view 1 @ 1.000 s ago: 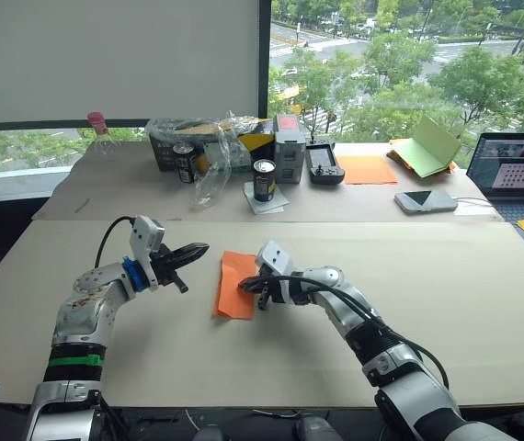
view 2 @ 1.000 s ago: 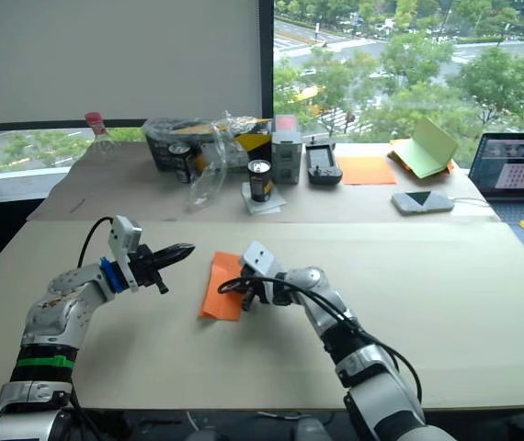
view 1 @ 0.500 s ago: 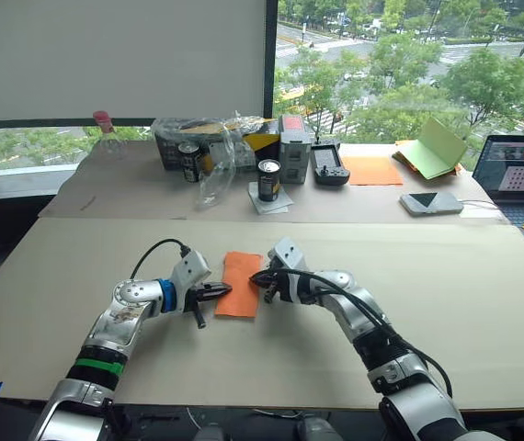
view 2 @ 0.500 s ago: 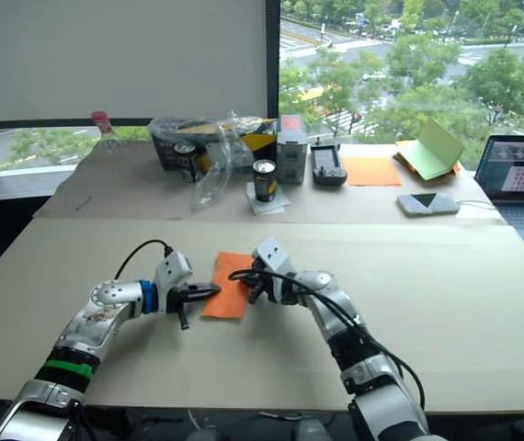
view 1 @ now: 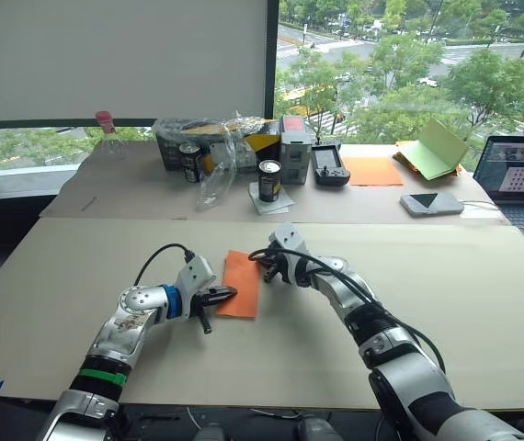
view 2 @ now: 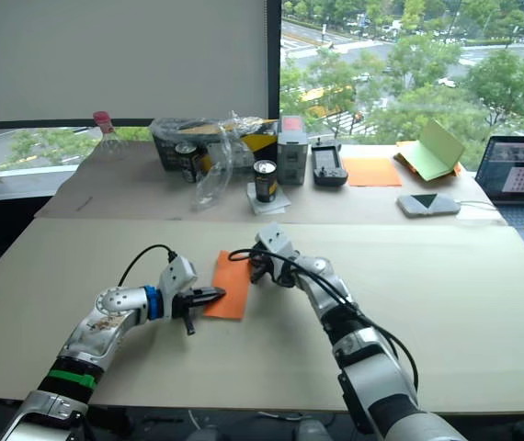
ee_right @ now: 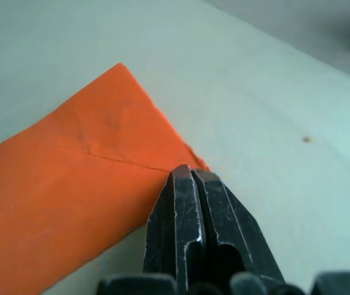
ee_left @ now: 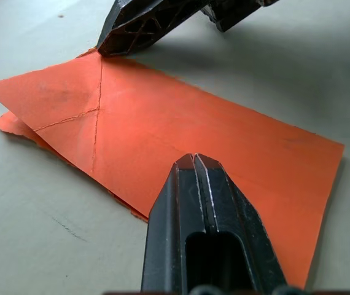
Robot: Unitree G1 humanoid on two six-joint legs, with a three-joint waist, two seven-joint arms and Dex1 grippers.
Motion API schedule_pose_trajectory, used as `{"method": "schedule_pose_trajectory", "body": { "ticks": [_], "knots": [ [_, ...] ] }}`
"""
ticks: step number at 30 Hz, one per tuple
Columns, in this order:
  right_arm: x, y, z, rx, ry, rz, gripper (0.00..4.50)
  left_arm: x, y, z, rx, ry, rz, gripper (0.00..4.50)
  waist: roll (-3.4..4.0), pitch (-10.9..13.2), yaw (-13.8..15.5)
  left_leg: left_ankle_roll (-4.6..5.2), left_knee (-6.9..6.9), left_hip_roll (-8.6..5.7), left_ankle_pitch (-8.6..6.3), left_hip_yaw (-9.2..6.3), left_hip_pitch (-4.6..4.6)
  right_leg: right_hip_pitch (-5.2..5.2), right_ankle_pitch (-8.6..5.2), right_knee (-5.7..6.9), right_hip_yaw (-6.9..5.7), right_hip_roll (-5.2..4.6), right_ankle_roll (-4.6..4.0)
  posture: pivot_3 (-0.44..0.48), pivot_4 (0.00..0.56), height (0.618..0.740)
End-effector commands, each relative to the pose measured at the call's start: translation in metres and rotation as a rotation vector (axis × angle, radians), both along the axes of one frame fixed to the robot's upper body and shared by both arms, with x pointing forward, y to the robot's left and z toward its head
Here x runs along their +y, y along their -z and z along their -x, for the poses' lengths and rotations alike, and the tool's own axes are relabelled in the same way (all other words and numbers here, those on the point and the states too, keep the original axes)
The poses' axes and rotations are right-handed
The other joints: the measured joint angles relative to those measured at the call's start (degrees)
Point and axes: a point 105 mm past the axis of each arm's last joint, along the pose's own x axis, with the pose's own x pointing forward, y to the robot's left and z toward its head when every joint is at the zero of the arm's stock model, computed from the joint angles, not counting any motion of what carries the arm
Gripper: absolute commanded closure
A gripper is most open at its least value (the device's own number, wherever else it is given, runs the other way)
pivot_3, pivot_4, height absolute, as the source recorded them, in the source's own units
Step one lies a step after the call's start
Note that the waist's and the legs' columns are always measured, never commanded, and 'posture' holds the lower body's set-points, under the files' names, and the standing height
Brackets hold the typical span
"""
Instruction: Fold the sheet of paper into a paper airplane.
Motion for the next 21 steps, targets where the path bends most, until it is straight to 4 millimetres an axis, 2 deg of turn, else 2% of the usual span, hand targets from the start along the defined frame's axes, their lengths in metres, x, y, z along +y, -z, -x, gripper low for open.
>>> {"method": "schedule_pose_trajectory", "body": {
  "ticks": [1, 3, 7, 9, 11, 14, 21],
  "knots": [
    [-0.007, 0.002, -0.005, -0.044, 0.006, 0.012, 4.44, 0.002, 0.004, 0.002, 0.02, -0.012, -0.009, 4.5, 0.0, 0.0, 0.01, 0.0, -0.01, 0.0, 0.0, 0.0, -0.01, 0.0, 0.0, 0.0, 0.0, 0.0, 0.0, 0.0, 0.15, 0.732],
    [-0.004, -0.006, -0.004, -0.102, -0.039, -0.01, 4.44, 0.002, 0.004, 0.001, 0.021, -0.014, -0.006, 4.5, 0.0, 0.0, -0.02, 0.0, -0.01, 0.0, 0.0, 0.0, -0.02, 0.0, 0.0, -0.01, 0.0, 0.0, 0.0, 0.0, 0.15, 0.732],
    [0.003, -0.038, 0.006, -0.219, -0.132, -0.154, 4.44, 0.002, 0.003, 0.001, 0.027, -0.016, 0.001, 4.5, 0.01, 0.01, -0.14, 0.0, -0.01, 0.0, 0.0, 0.0, -0.11, -0.1, 0.0, -0.01, 0.01, 0.0, 0.0, 0.0, 0.15, 0.732],
    [0.006, -0.041, 0.014, -0.235, -0.191, -0.157, 4.44, 0.001, 0.004, 0.001, 0.031, -0.017, 0.002, 4.5, 0.01, 0.01, -0.21, 0.0, -0.01, 0.0, 0.0, -0.02, -0.13, -0.11, 0.0, 0.0, 0.0, 0.0, 0.0, 0.0, 0.15, 0.732],
    [0.009, -0.036, 0.02, -0.215, -0.228, -0.134, 4.44, 0.001, 0.004, 0.001, 0.033, -0.018, 0.001, 4.5, 0.01, 0.01, -0.35, 0.0, -0.01, 0.0, 0.0, -0.02, -0.13, -0.11, 0.0, 0.0, 0.0, 0.0, 0.0, 0.0, 0.15, 0.732],
    [0.014, -0.008, 0.023, -0.146, -0.24, -0.034, 4.44, 0.001, 0.003, -0.001, 0.027, -0.036, 0.011, 4.5, 0.01, 0.01, -0.55, 0.0, -0.01, 0.0, 0.0, -0.02, -0.09, -0.07, 0.0, 0.0, -0.01, 0.0, 0.0, 0.0, 0.15, 0.732],
    [0.019, 0.022, 0.039, -0.039, -0.319, 0.032, 4.44, 0.006, 0.005, 0.001, 0.034, -0.053, 0.009, 4.5, 0.01, 0.01, -0.81, 0.0, -0.02, 0.0, 0.0, -0.01, -0.1, -0.09, 0.0, -0.01, 0.0, 0.0, 0.0, 0.0, 0.15, 0.732]
  ]
}}
